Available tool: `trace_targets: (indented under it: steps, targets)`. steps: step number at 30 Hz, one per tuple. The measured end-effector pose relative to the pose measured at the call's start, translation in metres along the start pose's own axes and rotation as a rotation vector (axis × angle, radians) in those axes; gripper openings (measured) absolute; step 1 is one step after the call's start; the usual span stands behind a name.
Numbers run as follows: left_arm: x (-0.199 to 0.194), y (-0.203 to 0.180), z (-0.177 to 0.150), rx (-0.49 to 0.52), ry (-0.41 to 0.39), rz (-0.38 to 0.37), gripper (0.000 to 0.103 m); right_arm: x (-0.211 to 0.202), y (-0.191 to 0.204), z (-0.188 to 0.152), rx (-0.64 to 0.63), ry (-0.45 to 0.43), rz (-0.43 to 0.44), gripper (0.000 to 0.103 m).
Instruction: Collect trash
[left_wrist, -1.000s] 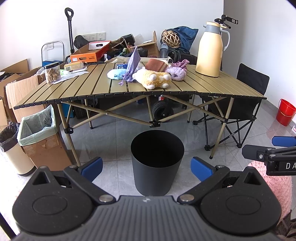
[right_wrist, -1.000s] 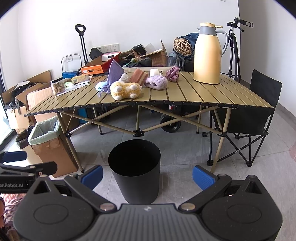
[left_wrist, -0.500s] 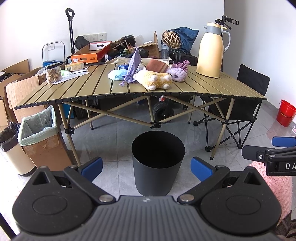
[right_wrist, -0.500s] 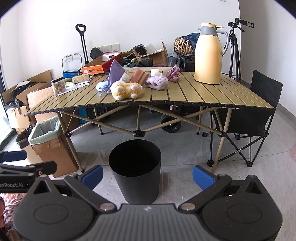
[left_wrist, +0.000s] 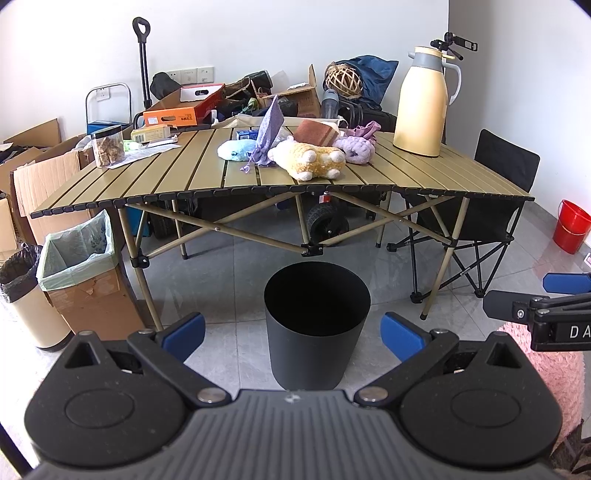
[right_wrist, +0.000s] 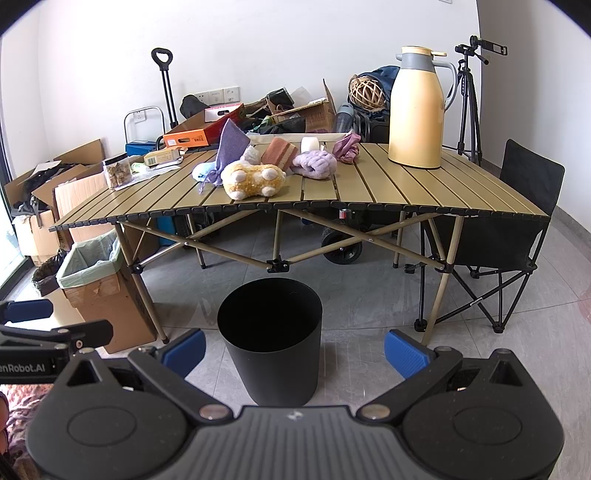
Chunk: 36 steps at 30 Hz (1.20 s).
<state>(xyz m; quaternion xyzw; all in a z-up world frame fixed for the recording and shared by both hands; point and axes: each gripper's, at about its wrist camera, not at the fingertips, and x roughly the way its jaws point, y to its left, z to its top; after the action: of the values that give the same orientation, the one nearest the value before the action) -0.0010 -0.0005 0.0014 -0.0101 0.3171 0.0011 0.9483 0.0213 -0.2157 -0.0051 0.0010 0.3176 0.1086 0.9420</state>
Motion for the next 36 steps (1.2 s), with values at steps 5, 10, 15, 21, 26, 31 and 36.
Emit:
trace_targets:
  steps: [5, 10, 15, 21, 26, 31, 36]
  targets:
    - [-0.0001, 0.0000, 0.0000, 0.000, -0.001, -0.001, 0.103, 0.0000, 0.0002, 0.0001, -0.001, 0.000, -0.001, 0.103]
    - [-0.0002, 0.0001, 0.0002, -0.001, -0.001, -0.001, 0.103, 0.0001, 0.0003, 0.0002, -0.001, 0.000, -0.001, 0.103]
    - [-0.0005, -0.0002, 0.0001, -0.001, -0.003, 0.000, 0.103, 0.0001, 0.0003, 0.0001, -0.001, 0.000, -0.001, 0.103]
    - [-0.0002, -0.0001, -0.0002, -0.001, -0.003, -0.001, 0.103, 0.0001, 0.0004, -0.0001, -0.001, 0.000, -0.001, 0.103]
    - [-0.0004, -0.0001, -0.0002, -0.001, -0.003, -0.001, 0.103, 0.0001, 0.0003, -0.0001, -0.002, 0.000, -0.001, 0.103]
    - [-0.0002, -0.0001, -0.0003, -0.001, -0.004, -0.001, 0.103, 0.0002, 0.0003, -0.0001, -0.001, -0.002, -0.001, 0.103]
    - [0.0014, 0.0007, 0.0036, -0.006, -0.002, 0.001, 0.103, 0.0015, 0.0017, 0.0012, -0.001, -0.002, 0.000, 0.103]
